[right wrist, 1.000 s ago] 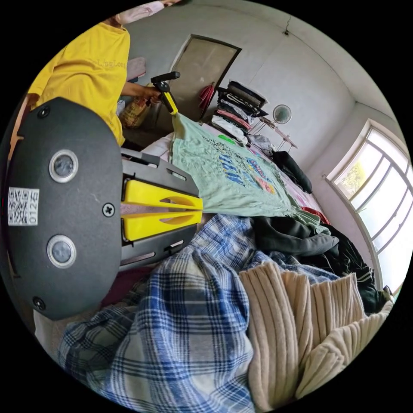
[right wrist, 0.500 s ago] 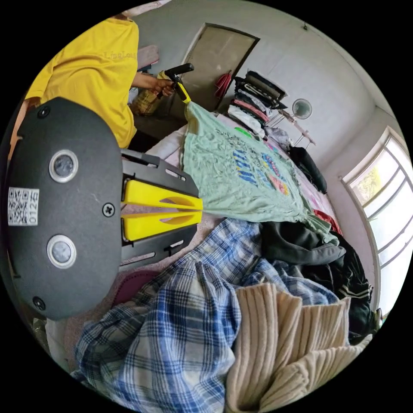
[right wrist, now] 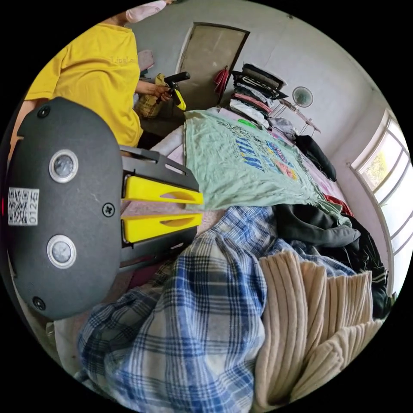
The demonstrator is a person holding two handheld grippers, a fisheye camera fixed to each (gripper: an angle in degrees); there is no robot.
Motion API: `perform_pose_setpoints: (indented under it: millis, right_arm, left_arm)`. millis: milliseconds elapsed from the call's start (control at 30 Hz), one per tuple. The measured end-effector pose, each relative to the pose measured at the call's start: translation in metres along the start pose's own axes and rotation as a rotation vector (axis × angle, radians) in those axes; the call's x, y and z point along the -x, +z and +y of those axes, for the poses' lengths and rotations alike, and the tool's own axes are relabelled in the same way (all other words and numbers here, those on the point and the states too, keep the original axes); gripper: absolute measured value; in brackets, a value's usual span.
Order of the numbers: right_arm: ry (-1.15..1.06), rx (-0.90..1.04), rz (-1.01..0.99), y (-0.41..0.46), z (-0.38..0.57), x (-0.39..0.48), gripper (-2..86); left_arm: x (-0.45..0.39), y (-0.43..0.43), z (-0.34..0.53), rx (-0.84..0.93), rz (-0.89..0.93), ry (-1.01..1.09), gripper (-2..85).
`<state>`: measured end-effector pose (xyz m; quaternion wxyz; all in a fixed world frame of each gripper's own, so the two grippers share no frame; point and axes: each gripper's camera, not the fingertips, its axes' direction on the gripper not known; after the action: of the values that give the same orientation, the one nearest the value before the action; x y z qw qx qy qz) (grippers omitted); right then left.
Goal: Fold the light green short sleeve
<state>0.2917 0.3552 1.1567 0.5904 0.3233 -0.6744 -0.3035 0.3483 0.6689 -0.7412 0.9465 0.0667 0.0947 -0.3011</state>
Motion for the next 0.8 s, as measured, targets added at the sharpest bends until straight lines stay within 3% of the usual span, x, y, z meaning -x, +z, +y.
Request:
perform_pose_setpoints:
  millis: [167, 233, 467, 633, 800]
  right_arm:
    - [-0.072, -0.281, 0.256, -0.007, 0.072, 0.063, 4.0]
    - [-0.193, -0.320, 0.228, 0.019, 0.083, 0.115, 4.3]
    - [-0.882, -0.096, 0.000, 0.271, 0.181, 0.405, 7.4]
    - [-1.070, 0.007, -0.030, 0.391, 0.275, 0.480, 8.0]
    - [-1.204, 0.013, 0.082, 0.444, 0.361, 0.492, 9.5]
  left_arm:
    - [0.086, -0.060, -0.018, -0.190, -0.113, -0.176, 0.9]
    - [0.135, -0.077, -0.059, -0.249, -0.153, -0.287, 1.4]
    - [0.261, -0.037, -0.215, -0.137, -0.021, -0.447, 4.3]
    - [0.344, 0.017, -0.273, -0.070, 0.175, -0.677, 7.2]
    - [0.385, 0.057, -0.291, -0.031, 0.210, -0.802, 8.1]
